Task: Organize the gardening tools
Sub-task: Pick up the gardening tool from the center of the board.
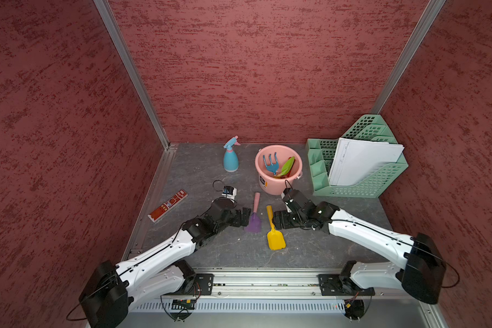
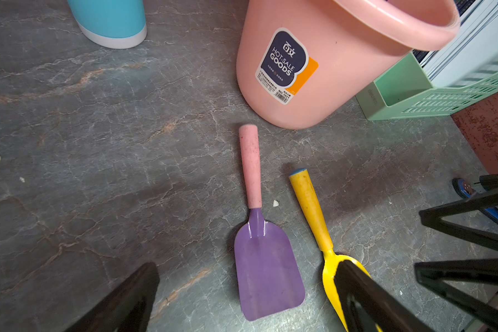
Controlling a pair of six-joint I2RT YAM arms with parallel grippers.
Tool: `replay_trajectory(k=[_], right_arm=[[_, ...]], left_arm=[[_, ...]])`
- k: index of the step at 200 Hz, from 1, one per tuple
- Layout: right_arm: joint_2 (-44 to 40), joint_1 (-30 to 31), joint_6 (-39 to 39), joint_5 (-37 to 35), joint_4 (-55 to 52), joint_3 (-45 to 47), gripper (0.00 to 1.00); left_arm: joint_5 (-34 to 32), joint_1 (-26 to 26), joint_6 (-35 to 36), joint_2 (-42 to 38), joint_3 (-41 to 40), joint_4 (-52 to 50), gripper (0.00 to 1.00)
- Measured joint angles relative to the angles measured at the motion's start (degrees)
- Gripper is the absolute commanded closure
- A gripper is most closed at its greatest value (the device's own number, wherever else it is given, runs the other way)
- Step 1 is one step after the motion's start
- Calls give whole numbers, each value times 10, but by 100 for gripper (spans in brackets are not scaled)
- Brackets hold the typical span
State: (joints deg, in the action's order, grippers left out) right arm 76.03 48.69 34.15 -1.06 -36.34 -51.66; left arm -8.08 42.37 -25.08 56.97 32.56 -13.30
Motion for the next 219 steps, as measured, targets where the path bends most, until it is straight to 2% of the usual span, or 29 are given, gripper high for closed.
replay_trajectory(k=[65,104,150,219], right_arm=[[49,14,-1,-68,90,9,14],[129,15,-5,-90,145,8,22],[188,15,-9,-122,170,4,32],[239,16,-10,-138,205,-31,35]], left_arm=[[-10,0,-1,-20,-1,-22,0],[-13,0,-2,-27,-2,-32,0],[-14,0,-1,-26,-2,-37,0],[-15,-3,-2,-26,-4,-44,0]])
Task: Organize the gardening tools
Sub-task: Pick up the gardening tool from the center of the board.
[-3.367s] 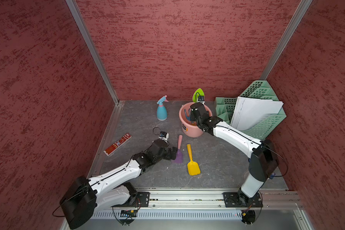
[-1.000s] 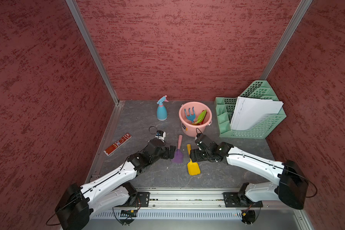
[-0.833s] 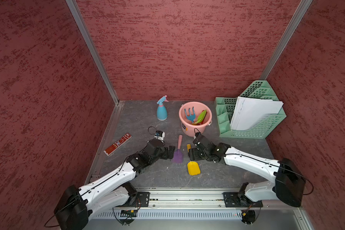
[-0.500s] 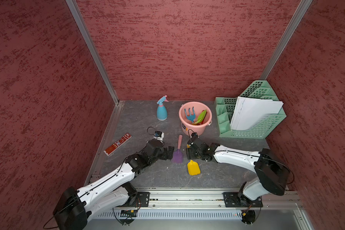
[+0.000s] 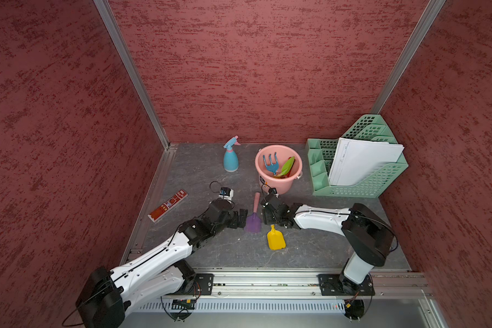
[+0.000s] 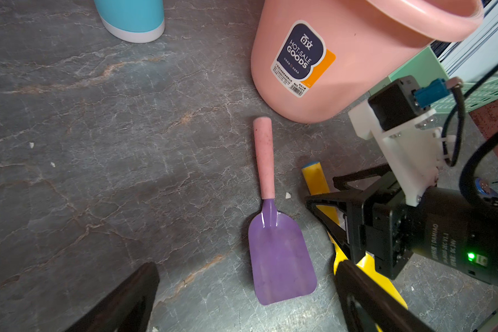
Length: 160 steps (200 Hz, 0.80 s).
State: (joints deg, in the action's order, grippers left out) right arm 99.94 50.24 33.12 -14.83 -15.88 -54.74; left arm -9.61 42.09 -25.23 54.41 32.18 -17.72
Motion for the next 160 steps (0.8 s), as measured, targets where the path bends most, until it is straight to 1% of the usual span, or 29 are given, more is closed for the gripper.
replay_trajectory(k=[18,66,100,129,160], right_arm=[[19,0,-1,0,0,-16,39],[35,2,6,-1,-10,-30,62],[35,2,13,-1,-22,-30,85],[34,2,18,-2,-30,-30,99],[14,2,25,-6,-57,-30,100]], left_arm=[[-2,0,0,0,-1,-6,0],[-8,0,0,-2,-3,-10,0],[-9,0,0,-7,-5,-12,0],[-9,0,-1,-13,-5,-12,0],[-9,0,-3,-19,-5,-16,0]])
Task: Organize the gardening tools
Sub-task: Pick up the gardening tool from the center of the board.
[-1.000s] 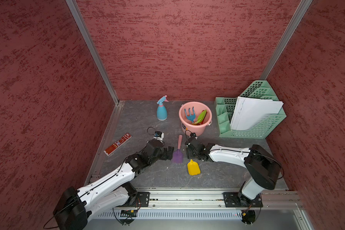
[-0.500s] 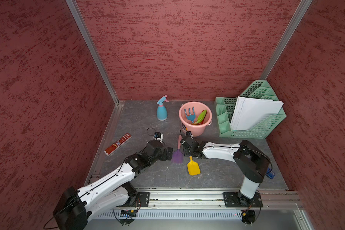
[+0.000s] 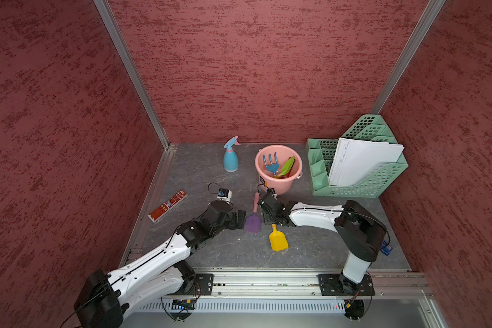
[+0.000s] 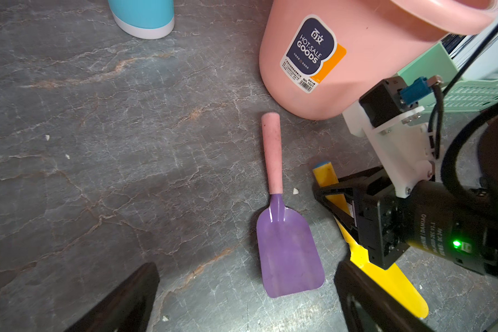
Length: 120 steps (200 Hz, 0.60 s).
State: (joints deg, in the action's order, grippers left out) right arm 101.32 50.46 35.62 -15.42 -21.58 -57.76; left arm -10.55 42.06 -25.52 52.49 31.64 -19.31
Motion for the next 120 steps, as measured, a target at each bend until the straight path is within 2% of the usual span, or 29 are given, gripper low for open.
replay_trajectory(k=[53,93,120], right_arm=[[-124,16,23,-40,-78,-3,100],[-224,22,66,-123,-181,-58,100],[-247,22,114,-191,-231,-122,100]], left_arm=[[5,1,-2,-4,0,-1,0],[38,18,-7,-4,9,12,0],[72,41,-17,-2,33,45,0]])
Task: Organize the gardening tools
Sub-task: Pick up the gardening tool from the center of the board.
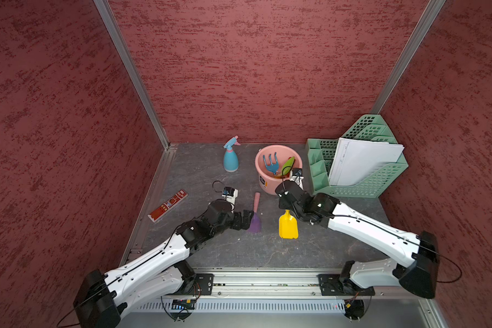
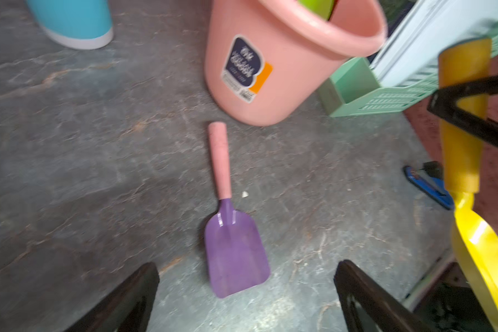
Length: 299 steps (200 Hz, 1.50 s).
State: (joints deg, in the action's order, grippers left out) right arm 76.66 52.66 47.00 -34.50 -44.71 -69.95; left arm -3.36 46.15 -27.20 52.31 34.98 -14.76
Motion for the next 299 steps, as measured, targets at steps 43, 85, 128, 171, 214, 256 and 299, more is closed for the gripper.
replay_trajectory(k=[43,85,128,171,214,256,299], right_arm=[[36,0,128,-106,-86,-71,100],[70,0,257,-167,-165,-98,100],[70,-4,360,-190,-204,-122,100],[70,-8,432,-198,-235,-153,100],[70,-9,472,-199,-244,-158,100],[64,-10,490,-199,-238,-146,100],[51,-10,497,-196,-224,-125,100]], left_arm=[[54,40,-32,12,22,91,0],[93,50,-82,13,20,166,0],[100,58,-132,68,6,262,0],[104,70,-163,127,4,341,5],[107,85,-187,158,4,389,27],[97,89,-198,182,4,427,56],[87,89,-212,198,11,435,100]])
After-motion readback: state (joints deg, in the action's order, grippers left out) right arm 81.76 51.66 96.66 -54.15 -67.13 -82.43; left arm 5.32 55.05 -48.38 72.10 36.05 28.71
